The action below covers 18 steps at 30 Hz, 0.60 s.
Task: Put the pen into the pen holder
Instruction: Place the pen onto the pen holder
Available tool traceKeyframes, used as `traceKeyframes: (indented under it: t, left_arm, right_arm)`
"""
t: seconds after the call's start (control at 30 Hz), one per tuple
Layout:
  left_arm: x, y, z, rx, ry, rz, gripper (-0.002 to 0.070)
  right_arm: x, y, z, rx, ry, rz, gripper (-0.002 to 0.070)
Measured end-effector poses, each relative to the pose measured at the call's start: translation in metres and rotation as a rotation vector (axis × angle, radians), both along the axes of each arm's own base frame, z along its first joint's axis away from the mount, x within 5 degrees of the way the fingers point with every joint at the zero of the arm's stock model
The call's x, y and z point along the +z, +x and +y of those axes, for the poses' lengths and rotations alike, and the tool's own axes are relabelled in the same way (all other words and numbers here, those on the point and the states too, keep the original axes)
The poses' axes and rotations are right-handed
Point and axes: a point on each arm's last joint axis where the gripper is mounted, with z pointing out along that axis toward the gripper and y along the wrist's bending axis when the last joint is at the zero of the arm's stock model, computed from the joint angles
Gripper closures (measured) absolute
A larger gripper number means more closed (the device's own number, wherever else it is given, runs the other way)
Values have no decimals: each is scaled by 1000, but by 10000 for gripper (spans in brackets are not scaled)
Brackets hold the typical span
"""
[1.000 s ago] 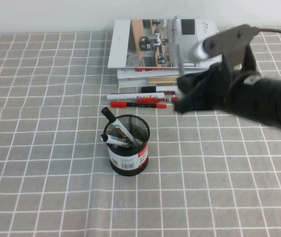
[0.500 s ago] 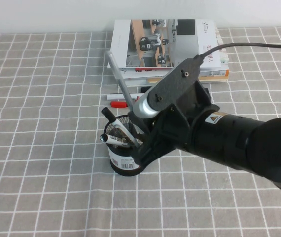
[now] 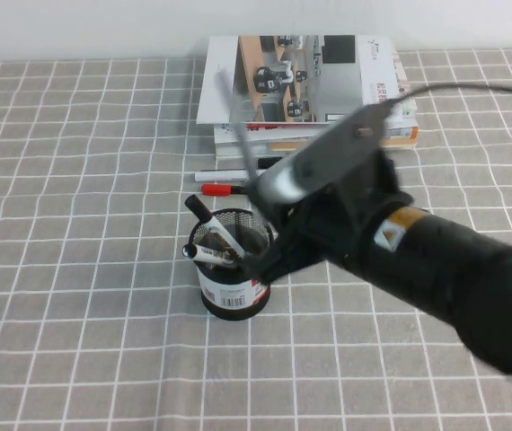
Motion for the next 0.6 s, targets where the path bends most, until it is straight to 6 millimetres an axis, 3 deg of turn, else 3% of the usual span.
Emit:
traceKeyframes:
  t: [0.1, 0.23, 0.47, 0.6]
  left_arm:
    - [0, 0, 0, 0, 0, 0, 678]
    - [0, 0, 0, 0, 0, 0, 678]
    - [0, 0, 0, 0, 0, 0, 678]
    - [0, 0, 0, 0, 0, 0, 678]
  right_arm:
    - [-5, 2, -4, -19, 214, -78, 645]
    - [-16, 3, 7, 87, 355, -197, 645]
    - [-76, 23, 22, 26, 322, -111, 645]
    - [-101, 28, 27, 21, 281, -100, 646]
